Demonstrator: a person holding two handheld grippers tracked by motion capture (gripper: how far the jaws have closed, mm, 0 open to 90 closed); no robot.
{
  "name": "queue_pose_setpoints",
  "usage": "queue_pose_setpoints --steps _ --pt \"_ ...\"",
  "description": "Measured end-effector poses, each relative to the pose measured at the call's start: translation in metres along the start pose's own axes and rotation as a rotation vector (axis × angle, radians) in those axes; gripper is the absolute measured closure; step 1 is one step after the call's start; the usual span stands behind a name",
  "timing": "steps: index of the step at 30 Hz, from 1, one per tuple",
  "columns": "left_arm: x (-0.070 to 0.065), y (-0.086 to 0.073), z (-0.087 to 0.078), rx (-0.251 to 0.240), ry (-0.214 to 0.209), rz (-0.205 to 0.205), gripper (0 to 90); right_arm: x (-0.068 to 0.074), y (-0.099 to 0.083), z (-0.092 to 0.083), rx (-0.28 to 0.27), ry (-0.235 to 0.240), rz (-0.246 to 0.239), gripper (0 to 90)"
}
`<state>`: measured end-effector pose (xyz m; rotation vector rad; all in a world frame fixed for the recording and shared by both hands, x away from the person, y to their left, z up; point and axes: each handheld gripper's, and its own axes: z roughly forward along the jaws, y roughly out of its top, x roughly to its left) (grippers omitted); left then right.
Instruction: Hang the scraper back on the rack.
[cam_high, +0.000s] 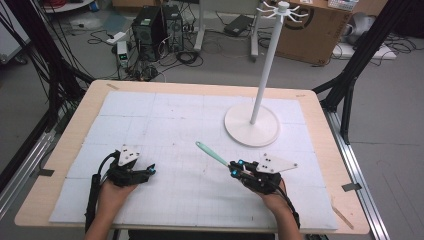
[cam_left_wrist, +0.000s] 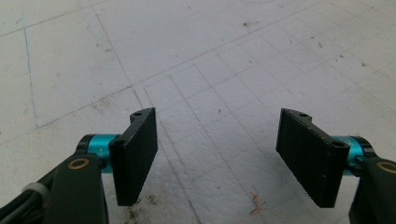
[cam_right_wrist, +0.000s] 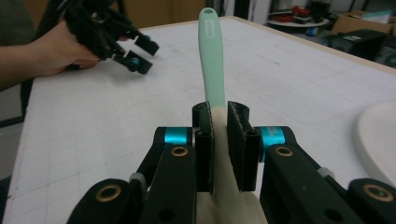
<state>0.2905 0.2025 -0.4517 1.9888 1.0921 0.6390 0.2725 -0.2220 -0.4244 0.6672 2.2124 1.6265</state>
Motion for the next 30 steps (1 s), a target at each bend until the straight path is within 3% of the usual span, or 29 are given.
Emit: queue_pose_setpoints --steps 9,16,30 --pt "0.000 0.000 0.000 0.003 0.001 0.004 29.9 -0.011 -0.004 -0.019 -0.068 -0.156 0.062 82.1" --pt "0.000 0.000 0.000 0.003 0.002 0.005 29.9 -0.015 -0.005 -0.027 -0.129 -0.262 0.064 82.1" --pt "0.000 0.000 0.000 0.004 0.001 0.006 29.9 -0.021 -0.005 -0.053 -0.274 -0.431 0.107 82.1"
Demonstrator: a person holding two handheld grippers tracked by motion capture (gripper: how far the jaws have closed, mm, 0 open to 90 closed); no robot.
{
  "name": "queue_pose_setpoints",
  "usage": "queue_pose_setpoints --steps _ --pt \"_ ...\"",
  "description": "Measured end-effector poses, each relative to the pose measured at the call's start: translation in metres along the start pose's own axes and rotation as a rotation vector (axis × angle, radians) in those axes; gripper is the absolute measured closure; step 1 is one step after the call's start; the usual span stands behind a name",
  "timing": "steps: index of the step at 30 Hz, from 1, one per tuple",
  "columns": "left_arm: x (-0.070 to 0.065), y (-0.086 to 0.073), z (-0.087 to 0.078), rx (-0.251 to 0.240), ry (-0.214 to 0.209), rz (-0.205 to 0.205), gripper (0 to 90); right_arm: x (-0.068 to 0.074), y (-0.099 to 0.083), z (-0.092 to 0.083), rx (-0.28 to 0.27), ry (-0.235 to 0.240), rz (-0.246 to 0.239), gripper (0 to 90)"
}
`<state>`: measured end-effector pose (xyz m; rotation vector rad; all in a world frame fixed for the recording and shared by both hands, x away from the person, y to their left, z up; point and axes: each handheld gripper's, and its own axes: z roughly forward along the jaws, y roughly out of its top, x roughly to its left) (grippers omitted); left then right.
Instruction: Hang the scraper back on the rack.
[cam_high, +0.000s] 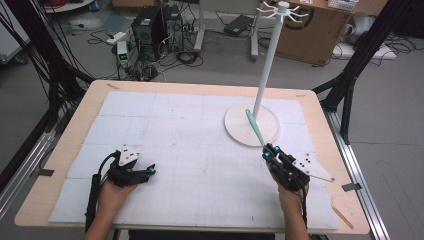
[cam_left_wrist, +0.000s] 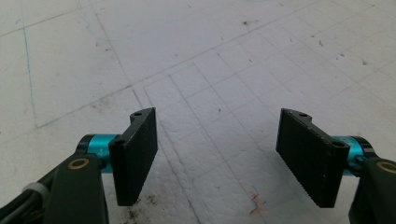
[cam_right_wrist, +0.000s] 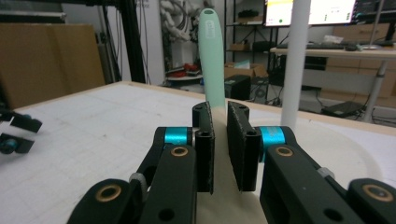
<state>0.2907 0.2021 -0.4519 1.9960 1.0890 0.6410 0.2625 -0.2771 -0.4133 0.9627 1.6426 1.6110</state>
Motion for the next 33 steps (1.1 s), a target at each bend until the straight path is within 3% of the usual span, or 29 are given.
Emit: queue_pose_setpoints --steps 16,26,33 --pt "0.000 0.000 0.000 0.001 0.000 0.002 29.9 -0.006 0.010 -0.014 -0.112 -0.101 0.004 82.1" --pt "-0.001 0.000 0.000 0.002 0.007 0.002 29.9 -0.010 0.028 -0.022 -0.222 -0.144 0.011 82.1" --pt "-0.001 0.000 0.001 0.003 0.005 0.001 29.9 -0.016 0.038 -0.021 -0.261 -0.173 0.003 82.1"
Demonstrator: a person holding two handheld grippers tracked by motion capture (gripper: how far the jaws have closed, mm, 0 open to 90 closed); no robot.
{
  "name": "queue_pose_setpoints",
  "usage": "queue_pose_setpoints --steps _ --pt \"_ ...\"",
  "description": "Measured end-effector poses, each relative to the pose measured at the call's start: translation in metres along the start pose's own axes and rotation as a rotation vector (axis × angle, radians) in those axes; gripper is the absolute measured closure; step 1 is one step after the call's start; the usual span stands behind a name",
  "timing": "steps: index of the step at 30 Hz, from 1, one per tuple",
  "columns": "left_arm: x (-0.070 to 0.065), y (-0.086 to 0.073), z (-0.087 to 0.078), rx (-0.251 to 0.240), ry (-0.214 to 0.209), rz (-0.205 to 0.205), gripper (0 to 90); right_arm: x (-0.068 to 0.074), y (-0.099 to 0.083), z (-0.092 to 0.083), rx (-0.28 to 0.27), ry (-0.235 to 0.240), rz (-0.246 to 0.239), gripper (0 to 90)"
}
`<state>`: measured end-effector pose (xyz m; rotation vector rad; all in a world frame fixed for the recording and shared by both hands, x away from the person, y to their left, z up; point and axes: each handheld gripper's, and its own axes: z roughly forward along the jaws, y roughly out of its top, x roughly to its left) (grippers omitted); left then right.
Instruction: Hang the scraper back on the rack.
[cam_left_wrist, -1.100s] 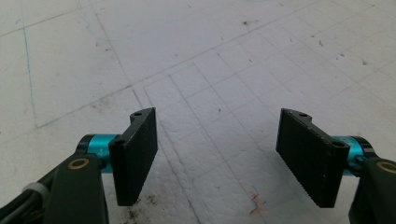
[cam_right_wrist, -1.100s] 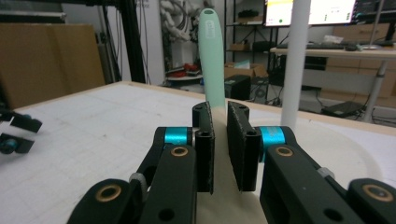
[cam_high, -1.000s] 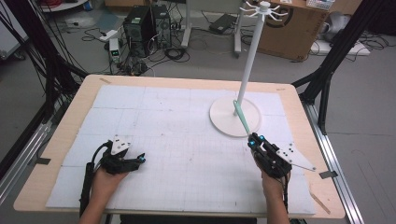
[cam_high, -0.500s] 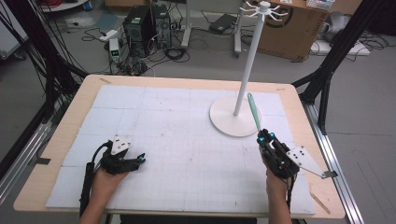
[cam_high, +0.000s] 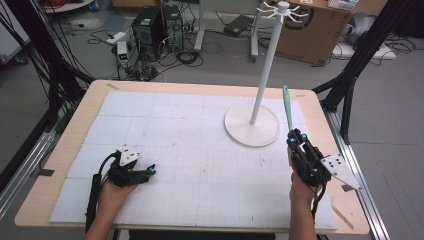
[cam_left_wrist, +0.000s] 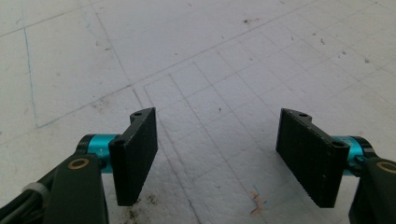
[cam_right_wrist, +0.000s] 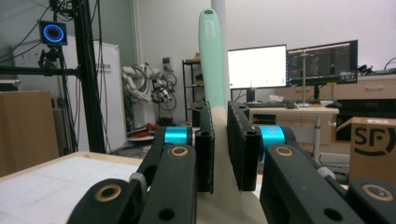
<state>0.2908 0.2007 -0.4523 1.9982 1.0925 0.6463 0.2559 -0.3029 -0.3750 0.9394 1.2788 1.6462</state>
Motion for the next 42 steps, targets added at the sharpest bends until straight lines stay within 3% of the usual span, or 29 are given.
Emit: queue_pose_setpoints --steps 25,32,42 --pt "0.000 0.000 0.000 0.000 -0.001 -0.002 29.9 -0.009 0.057 0.033 -0.062 -0.030 -0.021 82.0" --pt "0.000 0.000 0.000 0.001 -0.001 0.000 29.9 -0.010 0.079 0.045 -0.068 -0.025 -0.056 82.1" --pt "0.000 0.000 0.000 0.001 0.001 0.000 29.9 -0.013 0.099 0.056 -0.084 -0.029 -0.061 82.1"
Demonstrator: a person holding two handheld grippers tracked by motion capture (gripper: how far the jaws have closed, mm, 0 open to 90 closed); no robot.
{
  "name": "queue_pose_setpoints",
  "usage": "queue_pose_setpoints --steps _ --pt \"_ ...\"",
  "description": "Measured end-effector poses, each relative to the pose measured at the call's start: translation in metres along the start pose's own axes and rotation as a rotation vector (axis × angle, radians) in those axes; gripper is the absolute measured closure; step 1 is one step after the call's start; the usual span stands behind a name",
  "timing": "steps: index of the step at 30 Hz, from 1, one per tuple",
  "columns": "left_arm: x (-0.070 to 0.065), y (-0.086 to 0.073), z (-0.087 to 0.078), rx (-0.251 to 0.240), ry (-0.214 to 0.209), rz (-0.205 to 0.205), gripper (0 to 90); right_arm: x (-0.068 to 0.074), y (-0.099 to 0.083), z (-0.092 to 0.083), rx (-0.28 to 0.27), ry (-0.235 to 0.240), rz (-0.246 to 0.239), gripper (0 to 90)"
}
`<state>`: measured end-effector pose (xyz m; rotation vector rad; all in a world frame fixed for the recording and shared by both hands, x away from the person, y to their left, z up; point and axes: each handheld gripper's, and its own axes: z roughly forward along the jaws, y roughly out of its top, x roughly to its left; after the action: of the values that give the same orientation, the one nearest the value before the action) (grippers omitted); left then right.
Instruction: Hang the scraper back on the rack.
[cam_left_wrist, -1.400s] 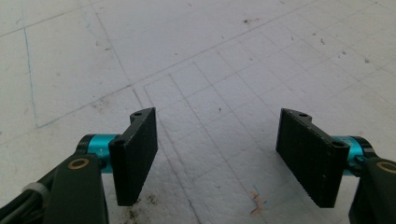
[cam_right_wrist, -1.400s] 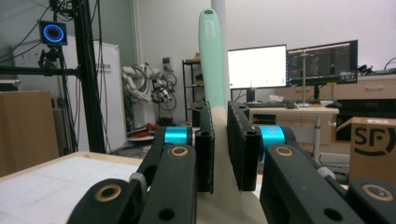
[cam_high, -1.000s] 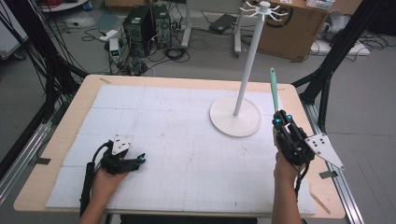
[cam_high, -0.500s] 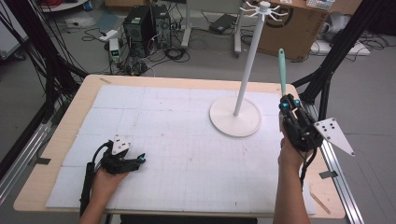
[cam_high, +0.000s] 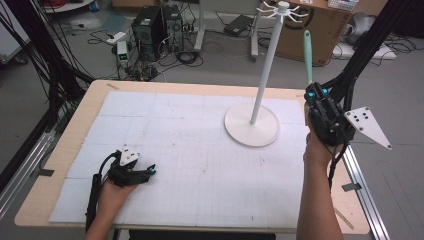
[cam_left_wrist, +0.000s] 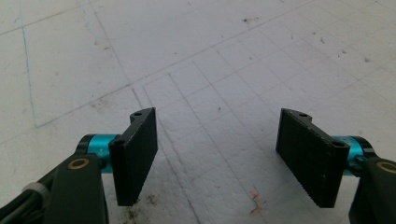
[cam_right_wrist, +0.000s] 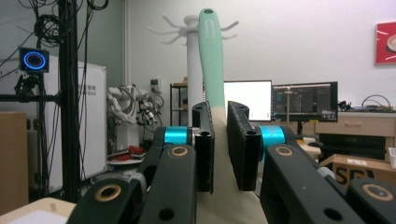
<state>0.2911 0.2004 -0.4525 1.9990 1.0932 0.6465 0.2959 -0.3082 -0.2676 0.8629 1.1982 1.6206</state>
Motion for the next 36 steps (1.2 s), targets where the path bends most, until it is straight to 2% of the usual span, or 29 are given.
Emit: queue_pose_setpoints --steps 19,36 --pt "0.000 0.000 0.000 0.001 -0.001 0.000 29.9 -0.002 0.014 0.021 0.015 0.005 0.013 82.0" --pt "0.000 0.000 0.000 0.004 -0.004 0.004 29.9 -0.002 0.011 0.027 0.028 0.012 0.017 81.9"
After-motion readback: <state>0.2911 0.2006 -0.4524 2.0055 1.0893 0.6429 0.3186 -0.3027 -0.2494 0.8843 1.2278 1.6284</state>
